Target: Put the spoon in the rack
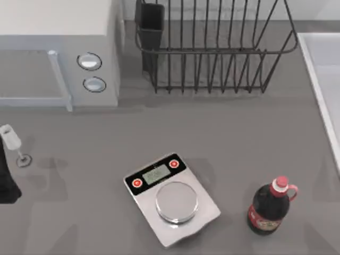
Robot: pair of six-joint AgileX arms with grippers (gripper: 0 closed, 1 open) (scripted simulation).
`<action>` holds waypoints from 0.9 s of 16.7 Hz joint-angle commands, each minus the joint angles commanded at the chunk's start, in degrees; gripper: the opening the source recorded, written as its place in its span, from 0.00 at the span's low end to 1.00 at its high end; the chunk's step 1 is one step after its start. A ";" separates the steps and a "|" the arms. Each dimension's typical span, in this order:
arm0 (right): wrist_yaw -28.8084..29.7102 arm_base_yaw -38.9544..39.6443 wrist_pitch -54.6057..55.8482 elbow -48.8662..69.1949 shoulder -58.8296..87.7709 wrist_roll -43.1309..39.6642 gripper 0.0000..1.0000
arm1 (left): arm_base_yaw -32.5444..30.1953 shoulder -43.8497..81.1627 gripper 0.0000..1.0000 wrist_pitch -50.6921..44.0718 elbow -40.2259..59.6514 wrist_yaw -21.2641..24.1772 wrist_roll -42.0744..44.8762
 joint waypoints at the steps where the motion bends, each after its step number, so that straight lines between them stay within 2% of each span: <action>1: 0.00 0.00 0.00 0.00 0.00 0.00 1.00 | 0.00 0.00 1.00 0.00 0.00 0.00 0.00; 7: -0.03 -4.82 -7.94 7.54 9.27 -4.67 1.00 | 0.00 0.00 1.00 0.00 0.00 0.00 0.00; 15: -0.46 -20.75 -35.53 31.48 50.17 -19.90 1.00 | 0.00 0.00 1.00 0.00 0.00 0.00 0.00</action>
